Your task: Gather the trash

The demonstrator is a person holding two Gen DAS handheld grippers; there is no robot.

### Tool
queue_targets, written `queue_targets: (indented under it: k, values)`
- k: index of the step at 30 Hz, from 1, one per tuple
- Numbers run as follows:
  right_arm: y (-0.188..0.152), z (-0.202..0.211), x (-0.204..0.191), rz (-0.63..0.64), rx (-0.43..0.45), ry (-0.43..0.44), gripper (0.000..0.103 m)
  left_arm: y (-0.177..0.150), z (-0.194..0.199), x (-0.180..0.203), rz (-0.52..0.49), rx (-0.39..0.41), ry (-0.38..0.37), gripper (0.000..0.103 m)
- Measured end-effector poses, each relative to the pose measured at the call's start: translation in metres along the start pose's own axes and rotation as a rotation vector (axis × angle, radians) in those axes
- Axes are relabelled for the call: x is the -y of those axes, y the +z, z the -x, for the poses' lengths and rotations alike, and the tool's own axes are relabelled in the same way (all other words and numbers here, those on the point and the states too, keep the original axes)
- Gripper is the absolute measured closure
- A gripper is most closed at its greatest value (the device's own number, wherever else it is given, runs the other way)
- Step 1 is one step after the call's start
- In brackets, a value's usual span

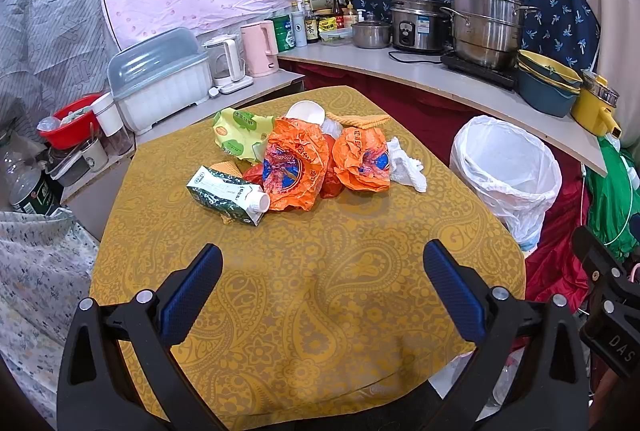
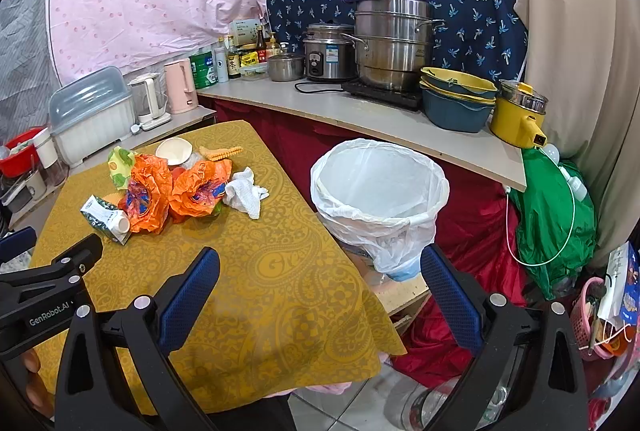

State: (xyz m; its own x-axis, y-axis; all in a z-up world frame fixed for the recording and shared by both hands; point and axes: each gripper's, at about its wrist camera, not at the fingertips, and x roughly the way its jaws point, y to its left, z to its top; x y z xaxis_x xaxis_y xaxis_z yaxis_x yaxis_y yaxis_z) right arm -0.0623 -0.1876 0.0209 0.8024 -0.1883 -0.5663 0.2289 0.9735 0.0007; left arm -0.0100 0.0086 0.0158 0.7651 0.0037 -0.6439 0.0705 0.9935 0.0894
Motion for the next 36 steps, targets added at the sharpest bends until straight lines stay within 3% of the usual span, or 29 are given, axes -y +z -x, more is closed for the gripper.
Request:
queue_targets:
  k: [36]
  values:
    - [-0.0004,-0.001,-0.0006,-0.001,-0.001,0.002,0.007,0.001,0.0021,0.0011,0.003,0.01,-0.004,0.007]
